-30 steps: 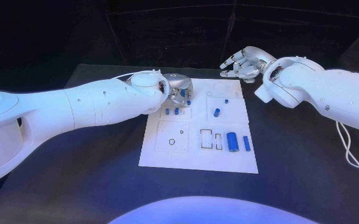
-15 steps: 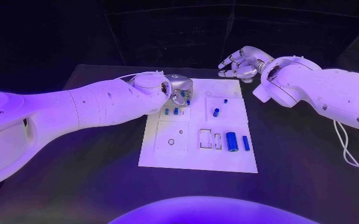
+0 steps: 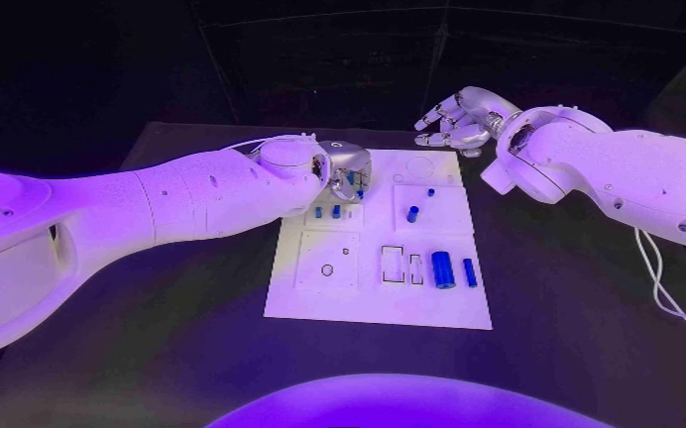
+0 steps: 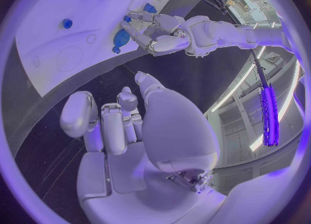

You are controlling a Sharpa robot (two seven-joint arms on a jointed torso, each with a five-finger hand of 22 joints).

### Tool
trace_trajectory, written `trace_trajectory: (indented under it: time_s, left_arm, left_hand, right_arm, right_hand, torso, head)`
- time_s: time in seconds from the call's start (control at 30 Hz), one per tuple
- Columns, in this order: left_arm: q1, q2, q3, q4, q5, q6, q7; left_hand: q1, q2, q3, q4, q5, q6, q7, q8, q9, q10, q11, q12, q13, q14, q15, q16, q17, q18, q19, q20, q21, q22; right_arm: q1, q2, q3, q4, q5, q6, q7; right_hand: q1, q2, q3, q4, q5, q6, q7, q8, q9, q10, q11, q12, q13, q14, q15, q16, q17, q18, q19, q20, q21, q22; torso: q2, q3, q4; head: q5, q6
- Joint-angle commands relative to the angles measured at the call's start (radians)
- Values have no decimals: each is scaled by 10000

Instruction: Assemble the parts on the task board

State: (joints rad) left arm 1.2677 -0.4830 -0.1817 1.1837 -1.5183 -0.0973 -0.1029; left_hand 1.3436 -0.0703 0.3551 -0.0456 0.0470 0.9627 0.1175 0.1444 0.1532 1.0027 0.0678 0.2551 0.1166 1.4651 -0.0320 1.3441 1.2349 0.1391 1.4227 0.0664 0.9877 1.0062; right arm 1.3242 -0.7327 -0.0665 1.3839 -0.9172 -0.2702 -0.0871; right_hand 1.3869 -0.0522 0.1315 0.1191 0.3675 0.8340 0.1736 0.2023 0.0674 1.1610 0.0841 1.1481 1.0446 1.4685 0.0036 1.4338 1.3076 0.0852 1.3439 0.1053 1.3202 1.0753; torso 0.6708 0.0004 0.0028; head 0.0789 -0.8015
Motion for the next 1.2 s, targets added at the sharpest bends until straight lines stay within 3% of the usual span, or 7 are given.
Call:
trace_trajectory:
  time_s: [0.03,0.23,0.67,0.9,1.2]
  left_arm:
    - [-50,9,-30,-29,-65,354,-336]
    - [-58,29,-30,-33,-63,436,-392]
    - [-74,48,-30,-67,23,94,-300]
    - [-77,41,-29,-151,137,-379,-314]
    - [-76,-176,-15,66,618,-899,-105]
  left_hand:
    - [-36,-105,79,7,16,-55,3,-71,-28,42,56,-83,-39,335,22,6,-26,-186,64,-1,65,20]
    - [-59,-168,97,-10,16,-81,-8,-117,-63,47,72,-120,-73,333,49,0,-53,-192,72,19,70,31]
    - [-40,113,497,-13,18,684,-72,111,-34,854,-111,-43,-115,365,-20,63,-64,-269,235,-3,542,508]
    - [122,330,817,-166,16,1090,-35,216,-1,1359,-167,-86,-131,374,-1,118,-48,-313,282,-11,732,709]
    - [136,314,921,-252,16,1129,-7,190,-14,1415,-142,-179,-161,365,14,123,-71,-312,267,-1,712,702]
  right_arm:
    - [21,0,5,8,-25,-28,71]
    - [21,6,5,6,-25,-19,72]
    - [21,23,5,5,-25,15,70]
    - [21,35,5,-4,-25,27,73]
    - [20,41,5,-11,-25,55,70]
  right_hand:
    - [-62,7,-7,36,34,-60,-13,18,-9,-38,-22,10,11,478,-26,-38,266,108,-70,5,-28,11]
    - [-55,11,-3,36,38,-58,-12,23,-7,-32,-22,21,19,481,-25,-34,275,108,-70,5,-31,6]
    - [-51,14,0,35,39,-54,-13,26,-5,-20,-22,35,35,484,-25,-29,283,107,-67,5,-29,11]
    - [-51,14,0,35,39,-54,-13,26,-5,-20,-22,35,35,484,-25,-29,283,107,-67,5,-29,11]
    - [-47,23,5,37,41,-42,-14,36,-2,-9,-22,49,47,485,-26,-27,288,106,-61,5,-25,20]
  torso:
    - [-7,-1,2]
    - [0,0,-4]
    - [-1,3,-2]
    - [-7,2,3]
    - [10,-12,11]
  head:
    - [24,-8]
    - [23,-5]
    - [17,-4]
    - [20,15]
    - [-9,75]
